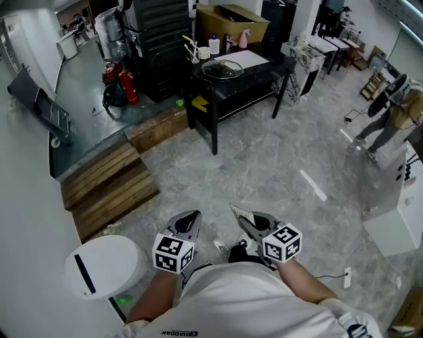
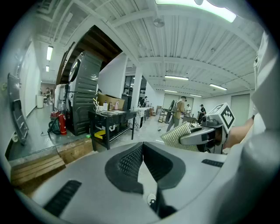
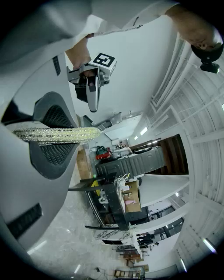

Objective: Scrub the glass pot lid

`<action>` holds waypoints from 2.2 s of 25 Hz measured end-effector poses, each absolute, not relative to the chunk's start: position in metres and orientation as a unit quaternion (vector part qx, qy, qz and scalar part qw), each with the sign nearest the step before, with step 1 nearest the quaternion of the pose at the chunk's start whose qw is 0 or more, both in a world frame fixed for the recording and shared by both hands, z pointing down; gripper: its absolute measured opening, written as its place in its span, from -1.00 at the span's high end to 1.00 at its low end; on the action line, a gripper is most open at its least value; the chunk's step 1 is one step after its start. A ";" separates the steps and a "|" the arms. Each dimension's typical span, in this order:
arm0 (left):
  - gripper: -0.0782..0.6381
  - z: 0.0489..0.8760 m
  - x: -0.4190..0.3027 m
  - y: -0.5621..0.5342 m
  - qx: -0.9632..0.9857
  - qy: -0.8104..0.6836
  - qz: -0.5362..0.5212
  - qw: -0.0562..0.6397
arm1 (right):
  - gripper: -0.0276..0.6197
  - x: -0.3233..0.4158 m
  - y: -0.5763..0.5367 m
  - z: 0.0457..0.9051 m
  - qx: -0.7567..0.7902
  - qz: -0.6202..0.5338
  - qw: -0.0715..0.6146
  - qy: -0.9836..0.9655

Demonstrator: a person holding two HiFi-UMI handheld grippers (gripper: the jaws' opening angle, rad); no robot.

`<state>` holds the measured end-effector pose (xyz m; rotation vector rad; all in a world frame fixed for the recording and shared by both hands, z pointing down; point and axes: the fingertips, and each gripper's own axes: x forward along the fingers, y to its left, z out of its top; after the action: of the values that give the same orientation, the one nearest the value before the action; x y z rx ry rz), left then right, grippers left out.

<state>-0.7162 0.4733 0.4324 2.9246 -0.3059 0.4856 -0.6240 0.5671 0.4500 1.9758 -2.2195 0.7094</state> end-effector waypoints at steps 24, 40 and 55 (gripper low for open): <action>0.74 0.459 -0.685 0.478 0.974 -0.084 0.186 0.104 | 0.66 -0.593 0.571 0.470 0.646 0.279 -0.001 -0.710; 0.74 0.447 -0.505 0.377 0.973 -0.087 0.190 0.101 | 0.66 -0.410 0.455 0.462 0.642 0.272 -0.011 -0.716; 0.74 0.420 -0.312 0.321 0.977 -0.089 0.175 0.087 | 0.66 -0.224 0.415 0.452 0.654 0.254 0.000 -0.713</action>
<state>-0.3118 0.3213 0.4199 2.9102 -0.2638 0.5208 -0.2240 0.4153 0.4516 2.0544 -2.2389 0.7967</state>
